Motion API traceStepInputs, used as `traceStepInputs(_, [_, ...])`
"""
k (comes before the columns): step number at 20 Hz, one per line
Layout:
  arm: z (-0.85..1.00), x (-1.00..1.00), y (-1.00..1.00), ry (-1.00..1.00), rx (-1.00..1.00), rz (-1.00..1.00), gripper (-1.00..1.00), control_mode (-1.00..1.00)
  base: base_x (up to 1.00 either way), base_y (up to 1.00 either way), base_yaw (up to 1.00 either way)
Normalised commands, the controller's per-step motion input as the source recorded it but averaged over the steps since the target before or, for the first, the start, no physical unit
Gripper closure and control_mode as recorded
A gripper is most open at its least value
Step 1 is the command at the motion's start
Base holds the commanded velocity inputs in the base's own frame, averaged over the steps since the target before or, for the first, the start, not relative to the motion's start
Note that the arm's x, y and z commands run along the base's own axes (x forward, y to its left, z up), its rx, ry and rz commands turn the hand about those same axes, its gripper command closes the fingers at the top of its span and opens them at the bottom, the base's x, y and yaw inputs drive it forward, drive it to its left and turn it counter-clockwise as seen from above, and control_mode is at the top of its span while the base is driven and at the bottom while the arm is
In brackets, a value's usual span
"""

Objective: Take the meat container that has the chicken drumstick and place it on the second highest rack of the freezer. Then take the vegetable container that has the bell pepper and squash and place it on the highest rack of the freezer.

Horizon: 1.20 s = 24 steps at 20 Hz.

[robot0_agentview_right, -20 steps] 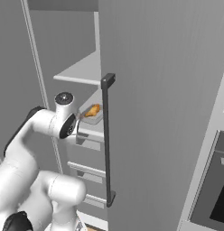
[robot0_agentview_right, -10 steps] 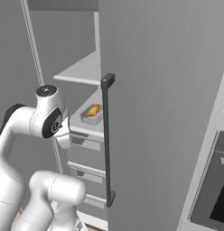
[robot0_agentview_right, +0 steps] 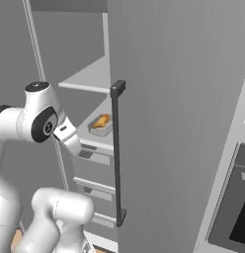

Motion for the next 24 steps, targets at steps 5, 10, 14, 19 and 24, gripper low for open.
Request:
traceStepInputs(5, [-0.15,-0.24,-0.07,-0.06,-0.02,0.09,-1.00,-1.00,0.00,0.00,0.00])
traceStepInputs(10, [-0.09,-0.29,0.00,-0.04,0.00,0.00,-1.00,-1.00,0.00,0.00,0.00])
traceStepInputs(14, [-0.02,-0.16,0.00,-0.04,0.00,0.00,-1.00,1.00,-0.60,0.00,0.00])
traceStepInputs(19, [0.00,0.00,0.00,0.00,0.00,0.00,-1.00,1.00,-0.58,-0.24,-0.01])
traceStepInputs(24, [0.00,0.00,0.00,0.00,0.00,0.00,-1.00,1.00,0.00,-1.00,-0.05])
